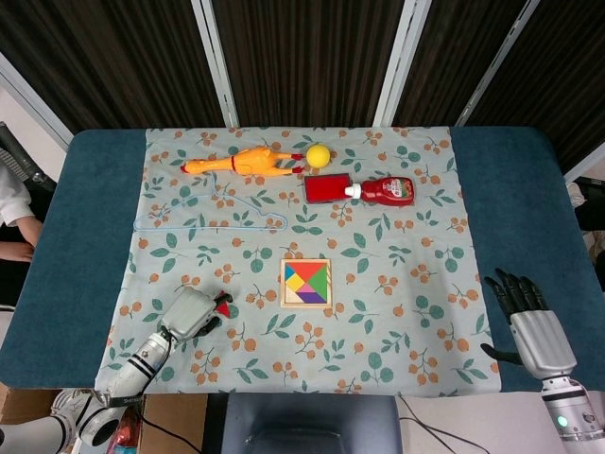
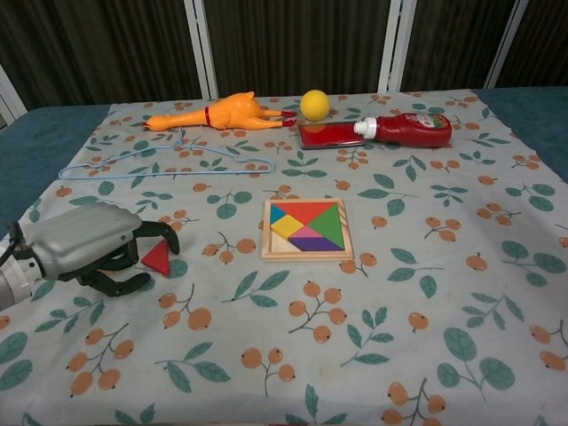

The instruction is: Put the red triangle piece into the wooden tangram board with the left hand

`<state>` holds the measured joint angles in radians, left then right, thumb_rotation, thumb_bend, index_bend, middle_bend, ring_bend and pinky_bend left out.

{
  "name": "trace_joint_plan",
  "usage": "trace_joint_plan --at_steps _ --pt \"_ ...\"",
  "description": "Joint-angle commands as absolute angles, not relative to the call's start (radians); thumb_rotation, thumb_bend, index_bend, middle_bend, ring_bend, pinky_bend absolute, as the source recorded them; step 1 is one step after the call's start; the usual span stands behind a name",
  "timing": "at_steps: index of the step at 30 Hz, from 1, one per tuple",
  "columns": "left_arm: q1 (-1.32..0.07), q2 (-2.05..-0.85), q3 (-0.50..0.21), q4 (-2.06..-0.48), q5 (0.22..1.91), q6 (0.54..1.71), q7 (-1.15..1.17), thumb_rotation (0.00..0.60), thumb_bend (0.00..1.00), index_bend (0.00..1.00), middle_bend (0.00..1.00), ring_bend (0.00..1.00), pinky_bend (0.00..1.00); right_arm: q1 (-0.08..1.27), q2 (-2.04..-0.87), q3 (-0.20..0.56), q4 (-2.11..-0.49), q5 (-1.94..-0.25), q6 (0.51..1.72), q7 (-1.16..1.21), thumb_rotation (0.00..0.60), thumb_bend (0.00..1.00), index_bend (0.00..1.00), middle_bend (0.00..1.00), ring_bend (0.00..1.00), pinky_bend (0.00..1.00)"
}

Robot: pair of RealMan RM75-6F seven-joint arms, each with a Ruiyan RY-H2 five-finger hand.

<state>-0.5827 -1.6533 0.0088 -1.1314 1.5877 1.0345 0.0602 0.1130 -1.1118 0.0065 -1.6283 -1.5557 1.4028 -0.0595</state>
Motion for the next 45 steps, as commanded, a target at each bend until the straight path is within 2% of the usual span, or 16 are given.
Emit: trace_joint_plan --at_steps 1,7,13,15,22,28,38,45 --pt "-0.586 -1.659 0.007 -1.122 1.583 1.035 0.056 0.6 0.41 0.36 1.0 1.0 1.0 0.113 -1.112 0.007 -1.629 -1.554 1.402 -0.061 0.6 0.2 0.0 0.0 0.0 0.0" --pt "-0.588 -1.668 0.007 -1.099 1.573 1.035 0.041 0.6 0.42 0.41 1.0 1.0 1.0 0.113 -1.112 0.006 -1.63 -1.552 1.401 -0.065 0.6 0.2 0.0 0.0 0.0 0.0" --pt "-0.588 -1.673 0.01 -1.086 1.571 1.044 0.024 0.6 0.41 0.61 1.0 1.0 1.0 0.115 -1.115 0.005 -1.63 -1.55 1.396 -0.072 0.6 0.2 0.0 0.0 0.0 0.0" --pt "-0.588 -1.673 0.01 -1.088 1.568 1.043 0.017 0.6 0.41 0.65 1.0 1.0 1.0 0.116 -1.116 0.005 -1.63 -1.55 1.395 -0.074 0.6 0.2 0.0 0.0 0.0 0.0" --pt "-0.584 -1.666 -0.012 -1.12 1.559 1.082 0.013 0.6 0.42 0.68 1.0 1.0 1.0 0.117 -1.118 0.004 -1.63 -1.551 1.393 -0.078 0.6 0.2 0.0 0.0 0.0 0.0" --pt "-0.584 -1.659 -0.05 -1.214 1.506 1.081 0.054 0.6 0.41 0.68 1.0 1.0 1.0 0.119 -1.117 0.0 -1.632 -1.556 1.389 -0.078 0.6 0.2 0.0 0.0 0.0 0.0" --pt "-0.617 -1.685 -0.151 -1.402 1.279 0.987 0.263 0.6 0.41 0.67 1.0 1.0 1.0 0.125 -1.112 -0.006 -1.632 -1.566 1.381 -0.07 0.6 0.2 0.0 0.0 0.0 0.0" --pt "-0.627 -1.736 -0.177 -1.451 1.168 1.009 0.392 0.6 0.41 0.67 1.0 1.0 1.0 0.116 -1.088 -0.007 -1.636 -1.579 1.408 -0.02 0.6 0.2 0.0 0.0 0.0 0.0"
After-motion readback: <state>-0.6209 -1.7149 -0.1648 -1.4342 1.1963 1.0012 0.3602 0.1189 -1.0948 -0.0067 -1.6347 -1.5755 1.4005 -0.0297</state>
